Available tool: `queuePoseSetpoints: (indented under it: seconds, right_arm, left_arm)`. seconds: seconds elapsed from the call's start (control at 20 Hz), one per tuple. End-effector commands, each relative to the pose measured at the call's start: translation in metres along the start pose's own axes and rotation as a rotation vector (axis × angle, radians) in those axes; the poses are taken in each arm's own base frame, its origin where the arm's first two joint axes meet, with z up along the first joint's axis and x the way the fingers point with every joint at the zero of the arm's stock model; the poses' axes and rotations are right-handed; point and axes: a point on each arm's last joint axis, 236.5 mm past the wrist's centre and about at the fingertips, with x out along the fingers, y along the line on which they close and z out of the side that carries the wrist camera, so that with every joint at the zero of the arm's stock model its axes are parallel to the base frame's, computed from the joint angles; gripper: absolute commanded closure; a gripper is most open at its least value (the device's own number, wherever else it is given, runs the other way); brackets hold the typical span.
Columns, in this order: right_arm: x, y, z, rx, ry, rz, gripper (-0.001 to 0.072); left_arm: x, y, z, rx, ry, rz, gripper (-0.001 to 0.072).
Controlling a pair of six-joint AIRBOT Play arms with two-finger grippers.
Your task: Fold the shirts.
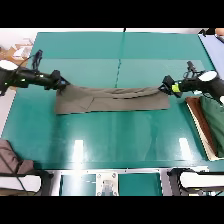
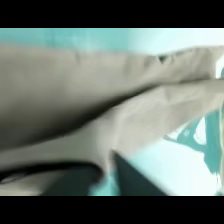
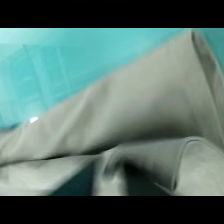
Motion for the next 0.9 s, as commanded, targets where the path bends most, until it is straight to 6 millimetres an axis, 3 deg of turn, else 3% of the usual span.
queuePoseSetpoints:
  seconds: [0.0, 0.15, 0.25, 0.3, 0.45, 0.5, 0.55, 0.6, 0.85]
  right_arm:
    - [0.029, -0.008, 0.033, 0.035, -0.011, 0.008, 0.0295]
    - [-0.008, -0.016, 0.067, -0.052, -0.04, 0.023, 0.0278]
    - [-0.031, -0.036, 0.06, -0.097, 0.037, 0.024, 0.026]
    - [-0.037, -0.048, 0.052, -0.103, 0.082, 0.027, 0.0192]
    - [-0.031, -0.077, 0.032, -0.129, 0.17, 0.035, 0.0192]
    - [-0.023, -0.084, 0.026, -0.132, 0.196, 0.038, 0.0193]
    - [-0.013, -0.091, 0.017, -0.128, 0.235, 0.043, 0.0192]
    - [-0.002, -0.096, 0.009, -0.123, 0.271, 0.047, 0.0193]
    - [0.043, -0.099, -0.021, -0.118, 0.387, 0.094, 0.0244]
  left_arm:
    - [0.019, 0.024, 0.048, -0.002, -0.111, 0.042, 0.0162]
    - [-0.035, 0.029, 0.094, -0.007, -0.238, 0.054, 0.0159]
    - [-0.069, 0.029, 0.101, -0.019, -0.233, 0.04, 0.0159]
    - [-0.077, 0.03, 0.095, -0.027, -0.202, 0.037, 0.0159]
    - [-0.073, 0.037, 0.063, -0.016, -0.066, 0.06, 0.0161]
    - [-0.069, 0.04, 0.054, -0.018, -0.027, 0.083, 0.0285]
    - [-0.065, 0.039, 0.049, -0.014, -0.003, 0.095, 0.0554]
    - [-0.061, 0.035, 0.045, -0.003, 0.016, 0.096, 0.0666]
    - [-0.034, 0.009, 0.033, 0.062, 0.073, 0.09, 0.068]
